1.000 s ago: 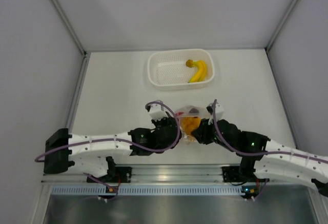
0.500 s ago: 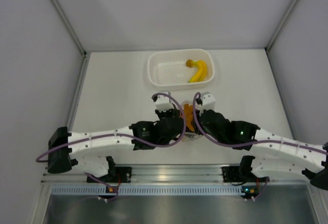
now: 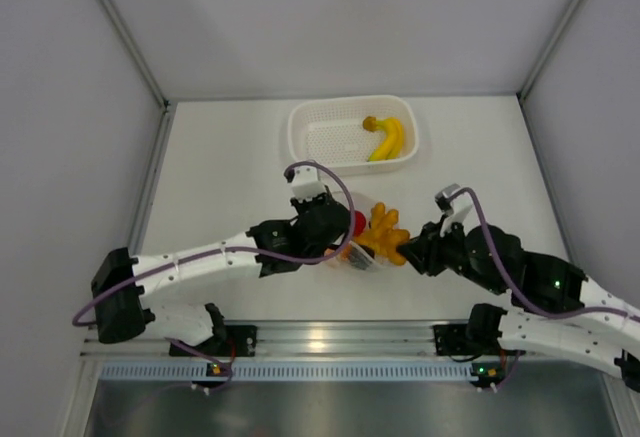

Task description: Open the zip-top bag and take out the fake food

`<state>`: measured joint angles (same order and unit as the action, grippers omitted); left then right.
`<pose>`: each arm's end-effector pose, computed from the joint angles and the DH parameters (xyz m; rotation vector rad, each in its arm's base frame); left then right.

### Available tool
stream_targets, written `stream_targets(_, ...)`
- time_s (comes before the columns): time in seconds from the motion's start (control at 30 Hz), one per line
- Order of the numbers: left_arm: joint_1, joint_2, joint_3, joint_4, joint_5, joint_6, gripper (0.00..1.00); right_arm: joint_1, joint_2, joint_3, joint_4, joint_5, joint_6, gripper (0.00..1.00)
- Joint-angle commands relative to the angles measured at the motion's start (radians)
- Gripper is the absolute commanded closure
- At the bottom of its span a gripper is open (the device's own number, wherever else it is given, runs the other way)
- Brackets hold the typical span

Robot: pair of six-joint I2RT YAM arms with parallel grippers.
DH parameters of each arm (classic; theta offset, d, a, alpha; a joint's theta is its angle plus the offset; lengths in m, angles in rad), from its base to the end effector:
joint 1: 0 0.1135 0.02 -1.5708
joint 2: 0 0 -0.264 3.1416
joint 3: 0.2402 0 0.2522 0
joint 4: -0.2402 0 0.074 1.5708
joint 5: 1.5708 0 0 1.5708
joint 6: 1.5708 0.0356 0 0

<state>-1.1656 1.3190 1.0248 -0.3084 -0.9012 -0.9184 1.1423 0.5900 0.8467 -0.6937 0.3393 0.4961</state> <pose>0.1381 -0.2511 0.3011 -0.2442 1.9355 -0.3969 0.0606 0.1040 0.3351 -0.4371 2.0067 0.7108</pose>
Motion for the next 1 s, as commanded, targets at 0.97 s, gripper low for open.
stream_targets(0.97, 0.208, -0.484, -0.186, -0.239, 0.225, 0.070, 1.00, -0.635, 0.980, 0.650, 0.430, -0.307, -0.202, 0.99)
